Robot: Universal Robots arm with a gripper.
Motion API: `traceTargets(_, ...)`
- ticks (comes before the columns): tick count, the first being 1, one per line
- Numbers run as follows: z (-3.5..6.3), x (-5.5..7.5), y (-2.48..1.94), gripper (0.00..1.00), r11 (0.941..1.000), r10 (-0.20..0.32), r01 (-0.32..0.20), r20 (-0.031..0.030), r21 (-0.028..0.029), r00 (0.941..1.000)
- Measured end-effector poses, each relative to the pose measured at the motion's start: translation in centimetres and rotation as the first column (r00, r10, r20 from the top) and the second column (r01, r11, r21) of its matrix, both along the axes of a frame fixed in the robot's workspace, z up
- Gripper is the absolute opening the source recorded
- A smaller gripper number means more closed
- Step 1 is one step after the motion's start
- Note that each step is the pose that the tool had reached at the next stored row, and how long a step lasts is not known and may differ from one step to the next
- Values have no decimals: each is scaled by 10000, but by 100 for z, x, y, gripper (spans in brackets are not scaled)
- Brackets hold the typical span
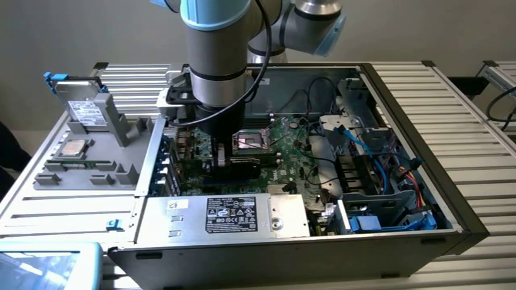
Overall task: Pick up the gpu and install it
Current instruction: 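Insert the gpu into the slot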
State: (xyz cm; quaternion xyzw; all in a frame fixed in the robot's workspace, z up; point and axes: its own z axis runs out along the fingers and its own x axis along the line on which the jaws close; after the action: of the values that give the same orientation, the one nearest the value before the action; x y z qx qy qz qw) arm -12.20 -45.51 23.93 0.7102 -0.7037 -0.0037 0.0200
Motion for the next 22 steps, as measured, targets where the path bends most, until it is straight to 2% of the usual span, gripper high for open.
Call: traceTargets(22,-32,0,0,28,9999,-113,113,2,-1,9999)
